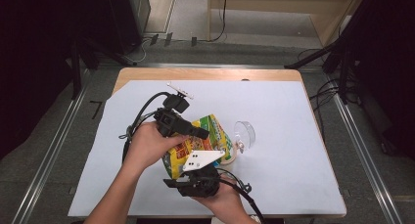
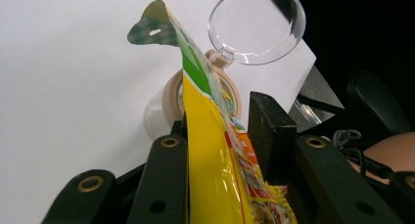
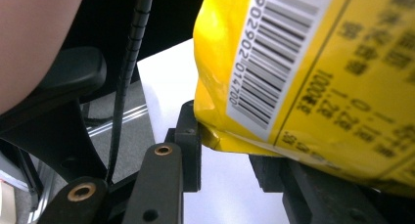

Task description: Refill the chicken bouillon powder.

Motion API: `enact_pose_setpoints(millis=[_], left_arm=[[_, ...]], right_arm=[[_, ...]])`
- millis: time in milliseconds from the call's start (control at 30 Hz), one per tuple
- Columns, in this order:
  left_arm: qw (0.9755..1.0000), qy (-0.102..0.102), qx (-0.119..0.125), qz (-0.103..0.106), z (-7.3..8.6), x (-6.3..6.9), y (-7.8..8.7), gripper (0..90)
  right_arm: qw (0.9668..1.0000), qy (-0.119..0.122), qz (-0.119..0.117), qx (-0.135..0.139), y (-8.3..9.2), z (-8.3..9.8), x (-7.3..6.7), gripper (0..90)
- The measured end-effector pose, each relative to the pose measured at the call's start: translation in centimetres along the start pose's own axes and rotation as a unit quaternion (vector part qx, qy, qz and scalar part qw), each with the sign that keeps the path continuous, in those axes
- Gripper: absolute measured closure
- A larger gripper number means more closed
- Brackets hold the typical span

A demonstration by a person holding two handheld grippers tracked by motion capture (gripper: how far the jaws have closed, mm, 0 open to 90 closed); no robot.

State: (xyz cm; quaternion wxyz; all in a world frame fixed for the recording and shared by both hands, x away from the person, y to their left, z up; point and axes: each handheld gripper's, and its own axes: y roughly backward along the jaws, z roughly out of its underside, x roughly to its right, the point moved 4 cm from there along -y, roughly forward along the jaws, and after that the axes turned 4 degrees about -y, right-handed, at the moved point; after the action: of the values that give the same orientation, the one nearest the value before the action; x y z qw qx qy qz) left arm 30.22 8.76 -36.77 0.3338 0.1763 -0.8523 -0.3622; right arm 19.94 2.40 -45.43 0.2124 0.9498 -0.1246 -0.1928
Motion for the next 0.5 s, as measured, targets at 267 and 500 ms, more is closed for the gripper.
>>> enact_pose_setpoints(millis=[267,500], left_arm=[[0.9999,0.009,0.004,0.007,-0.04,-0.17,0.04,66.7],[0.9999,0.011,0.004,0.007,-0.10,-0.11,0.15,64.7]], right_arm=[[1.0000,-0.005,-0.002,0.000,0.23,-0.27,-0.12,69.9],[1.0000,-0.003,0.002,-0.003,0.37,-0.43,-0.21,69.7]])
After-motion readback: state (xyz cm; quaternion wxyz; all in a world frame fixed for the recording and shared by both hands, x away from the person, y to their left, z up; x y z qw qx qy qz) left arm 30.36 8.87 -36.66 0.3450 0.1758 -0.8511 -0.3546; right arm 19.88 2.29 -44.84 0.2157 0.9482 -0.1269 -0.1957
